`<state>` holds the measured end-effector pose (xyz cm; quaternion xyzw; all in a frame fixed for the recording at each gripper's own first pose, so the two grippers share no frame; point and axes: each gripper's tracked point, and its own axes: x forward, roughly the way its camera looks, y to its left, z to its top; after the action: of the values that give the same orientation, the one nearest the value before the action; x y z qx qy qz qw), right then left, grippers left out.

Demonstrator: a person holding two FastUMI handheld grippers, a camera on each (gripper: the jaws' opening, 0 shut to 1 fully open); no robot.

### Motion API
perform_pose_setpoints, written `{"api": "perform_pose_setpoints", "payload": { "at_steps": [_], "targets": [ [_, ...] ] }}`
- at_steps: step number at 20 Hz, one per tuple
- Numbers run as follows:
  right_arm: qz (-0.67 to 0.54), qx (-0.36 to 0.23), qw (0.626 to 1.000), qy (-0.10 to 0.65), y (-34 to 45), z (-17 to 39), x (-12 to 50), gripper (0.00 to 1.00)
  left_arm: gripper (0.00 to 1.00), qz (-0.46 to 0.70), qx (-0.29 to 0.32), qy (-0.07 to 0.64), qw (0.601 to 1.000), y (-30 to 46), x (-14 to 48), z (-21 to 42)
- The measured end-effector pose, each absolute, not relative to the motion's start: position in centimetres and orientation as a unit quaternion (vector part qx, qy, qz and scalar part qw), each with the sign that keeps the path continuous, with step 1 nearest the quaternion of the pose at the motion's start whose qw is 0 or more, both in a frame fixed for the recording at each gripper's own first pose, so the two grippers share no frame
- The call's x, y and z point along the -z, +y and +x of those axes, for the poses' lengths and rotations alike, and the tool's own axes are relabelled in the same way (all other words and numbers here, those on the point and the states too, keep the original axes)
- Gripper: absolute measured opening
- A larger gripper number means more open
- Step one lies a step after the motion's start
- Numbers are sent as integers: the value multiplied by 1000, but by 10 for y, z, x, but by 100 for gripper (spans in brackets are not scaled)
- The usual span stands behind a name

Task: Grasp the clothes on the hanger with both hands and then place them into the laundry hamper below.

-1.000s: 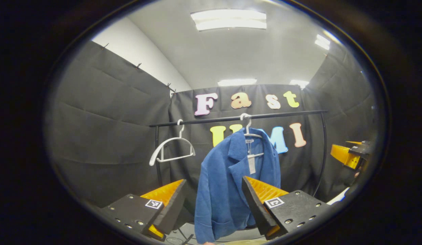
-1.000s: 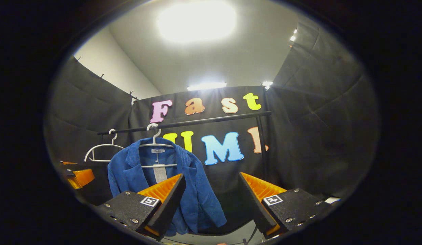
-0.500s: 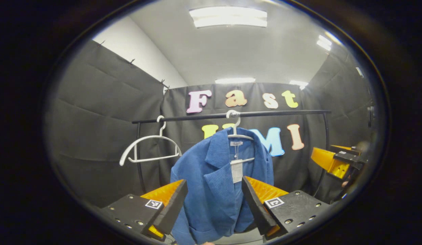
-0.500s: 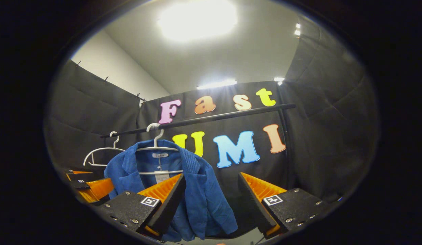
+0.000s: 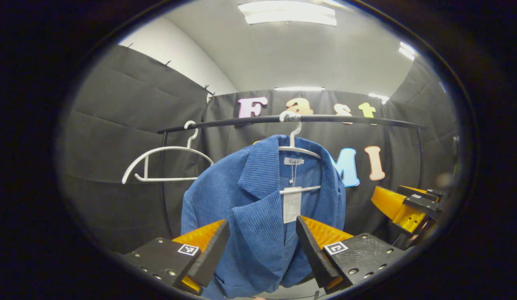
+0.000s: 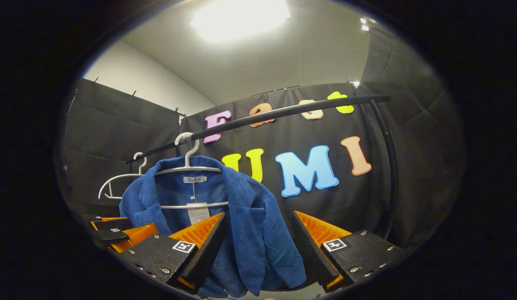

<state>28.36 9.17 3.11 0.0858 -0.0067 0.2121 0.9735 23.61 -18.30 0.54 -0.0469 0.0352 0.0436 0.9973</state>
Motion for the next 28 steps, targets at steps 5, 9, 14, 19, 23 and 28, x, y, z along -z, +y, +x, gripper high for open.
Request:
{"api": "perform_pose_setpoints", "payload": {
  "at_steps": [5, 9, 14, 19, 23, 28],
  "targets": [
    [87, -243, 966, 12, 116, 314, -8, 95, 99, -39, -72, 65, 995, -179, 22, 271],
    [92, -265, 959, 32, 135, 337, 14, 96, 94, -28, -90, 81, 992, -173, 39, 285],
    [93, -298, 947, 71, 164, 352, 48, 96, 92, -32, -98, 74, 992, -171, 44, 289],
    [103, -282, 947, 111, 178, 372, 77, 94, 91, -13, -117, 66, 991, -169, 47, 294],
    [108, -302, 939, 122, 192, 368, 78, 72, 71, -13, -119, 73, 990, -170, 52, 297],
    [93, -290, 948, 90, 181, 367, 61, 5, 52, -23, -114, 79, 990, -163, 57, 300]
  ]
}}
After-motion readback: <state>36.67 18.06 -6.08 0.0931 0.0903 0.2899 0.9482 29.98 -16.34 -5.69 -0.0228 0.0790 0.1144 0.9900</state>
